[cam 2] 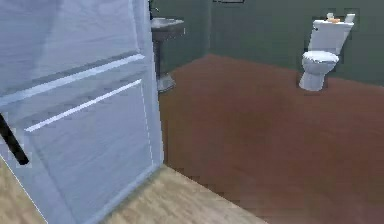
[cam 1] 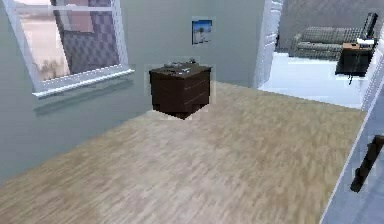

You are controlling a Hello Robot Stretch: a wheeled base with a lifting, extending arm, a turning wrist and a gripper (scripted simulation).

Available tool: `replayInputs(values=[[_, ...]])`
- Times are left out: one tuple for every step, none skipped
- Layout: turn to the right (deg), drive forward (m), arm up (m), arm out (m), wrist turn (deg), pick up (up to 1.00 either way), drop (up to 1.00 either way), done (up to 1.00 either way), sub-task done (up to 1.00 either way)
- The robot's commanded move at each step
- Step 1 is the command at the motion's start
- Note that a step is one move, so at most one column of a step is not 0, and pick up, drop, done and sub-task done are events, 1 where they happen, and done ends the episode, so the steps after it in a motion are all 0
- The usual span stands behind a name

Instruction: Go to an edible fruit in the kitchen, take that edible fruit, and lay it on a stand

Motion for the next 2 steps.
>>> replayInputs(values=[[0.0, 0.75, 0.0, 0.0, 0.0, 0.0, 0.0, 0.0, 0.0], [30.0, 0.0, 0.0, 0.0, 0.0, 0.0, 0.0, 0.0, 0.0]])
